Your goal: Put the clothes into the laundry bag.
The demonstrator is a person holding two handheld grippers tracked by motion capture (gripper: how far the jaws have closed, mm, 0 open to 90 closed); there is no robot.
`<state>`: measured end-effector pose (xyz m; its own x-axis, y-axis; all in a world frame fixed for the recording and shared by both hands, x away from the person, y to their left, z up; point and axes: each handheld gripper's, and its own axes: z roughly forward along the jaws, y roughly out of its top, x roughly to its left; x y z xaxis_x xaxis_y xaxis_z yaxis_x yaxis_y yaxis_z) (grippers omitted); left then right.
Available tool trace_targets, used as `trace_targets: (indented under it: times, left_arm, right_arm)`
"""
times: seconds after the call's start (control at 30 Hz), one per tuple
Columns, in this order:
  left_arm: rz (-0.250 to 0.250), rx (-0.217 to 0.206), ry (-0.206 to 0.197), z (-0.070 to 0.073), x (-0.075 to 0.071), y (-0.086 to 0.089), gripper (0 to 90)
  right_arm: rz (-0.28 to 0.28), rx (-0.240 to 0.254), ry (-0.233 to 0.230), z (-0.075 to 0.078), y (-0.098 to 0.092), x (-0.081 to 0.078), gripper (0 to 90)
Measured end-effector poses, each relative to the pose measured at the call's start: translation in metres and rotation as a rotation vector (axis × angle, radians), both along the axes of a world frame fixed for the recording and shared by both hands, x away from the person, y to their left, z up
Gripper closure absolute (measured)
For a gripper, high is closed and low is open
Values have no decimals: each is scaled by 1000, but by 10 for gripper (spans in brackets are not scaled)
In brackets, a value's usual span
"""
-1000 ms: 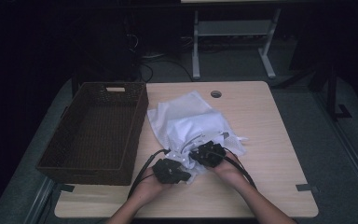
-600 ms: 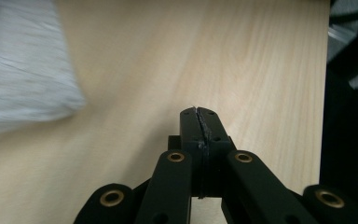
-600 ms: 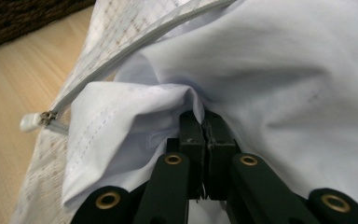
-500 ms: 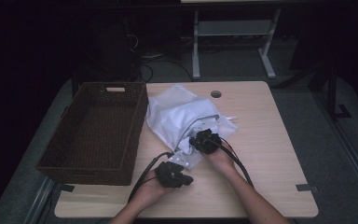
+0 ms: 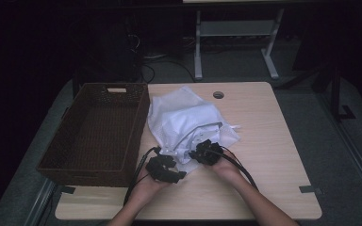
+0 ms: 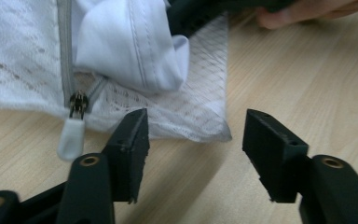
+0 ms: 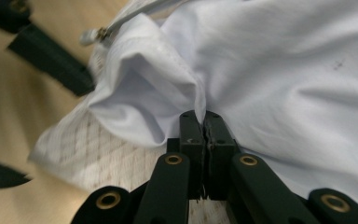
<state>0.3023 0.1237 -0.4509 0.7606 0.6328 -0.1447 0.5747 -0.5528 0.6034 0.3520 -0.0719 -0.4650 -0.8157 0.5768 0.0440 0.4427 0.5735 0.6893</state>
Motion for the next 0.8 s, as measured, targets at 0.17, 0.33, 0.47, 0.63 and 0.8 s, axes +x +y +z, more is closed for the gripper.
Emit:
trace_targets:
  times: [0.17, 0.33, 0.47, 0.63, 0.8]
  left_arm:
    - [-15, 51, -30, -5, 1, -6, 443]
    - [-30, 71, -58, -5, 5, -2, 831]
    - [-52, 38, -14, -5, 8, 2, 869]
    - [-88, 47, 0, -4, 5, 1, 878]
    - [-114, 60, 4, -3, 4, 0, 883]
  right_arm:
    - [22, -15, 8, 0, 0, -7, 881]
    - [34, -11, 12, 1, 1, -9, 880]
    - [39, 11, 6, 6, 7, -9, 880]
    - [26, 24, -4, 6, 24, 2, 880]
    - [-44, 36, -32, 4, 36, 25, 881]
